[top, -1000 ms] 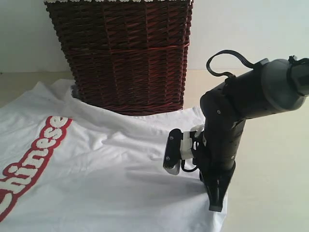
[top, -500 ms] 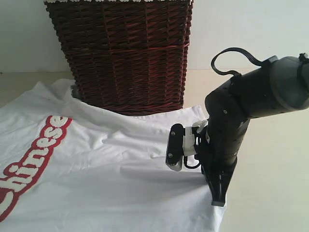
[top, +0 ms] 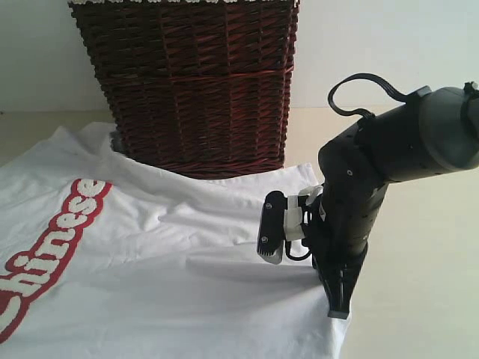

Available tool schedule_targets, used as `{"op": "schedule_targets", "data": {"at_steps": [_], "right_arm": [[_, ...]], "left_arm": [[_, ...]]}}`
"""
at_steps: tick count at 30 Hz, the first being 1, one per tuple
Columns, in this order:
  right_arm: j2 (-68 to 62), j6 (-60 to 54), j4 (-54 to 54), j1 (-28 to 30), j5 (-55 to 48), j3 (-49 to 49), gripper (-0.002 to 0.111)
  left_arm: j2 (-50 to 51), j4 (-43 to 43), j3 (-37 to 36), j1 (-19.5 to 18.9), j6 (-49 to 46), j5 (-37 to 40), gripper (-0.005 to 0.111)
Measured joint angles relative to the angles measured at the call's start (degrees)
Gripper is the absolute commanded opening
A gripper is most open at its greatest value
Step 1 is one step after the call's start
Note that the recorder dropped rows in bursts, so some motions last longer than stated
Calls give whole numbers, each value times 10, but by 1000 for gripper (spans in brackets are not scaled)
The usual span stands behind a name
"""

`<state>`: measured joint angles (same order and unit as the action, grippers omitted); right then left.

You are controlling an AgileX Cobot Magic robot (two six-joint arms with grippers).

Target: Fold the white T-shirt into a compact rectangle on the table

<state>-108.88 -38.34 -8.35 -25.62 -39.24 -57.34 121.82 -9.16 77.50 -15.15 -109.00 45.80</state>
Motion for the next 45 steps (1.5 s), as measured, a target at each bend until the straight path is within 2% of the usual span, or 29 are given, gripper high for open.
{"op": "schedule_targets", "data": {"at_steps": [35, 45], "right_arm": [[0, 0, -2, 1, 15, 0, 0], [0, 0, -2, 1, 15, 0, 0]], "left_arm": [[0, 0, 0, 0, 0, 0, 104], [3, -4, 1, -1, 61, -1, 104]]}}
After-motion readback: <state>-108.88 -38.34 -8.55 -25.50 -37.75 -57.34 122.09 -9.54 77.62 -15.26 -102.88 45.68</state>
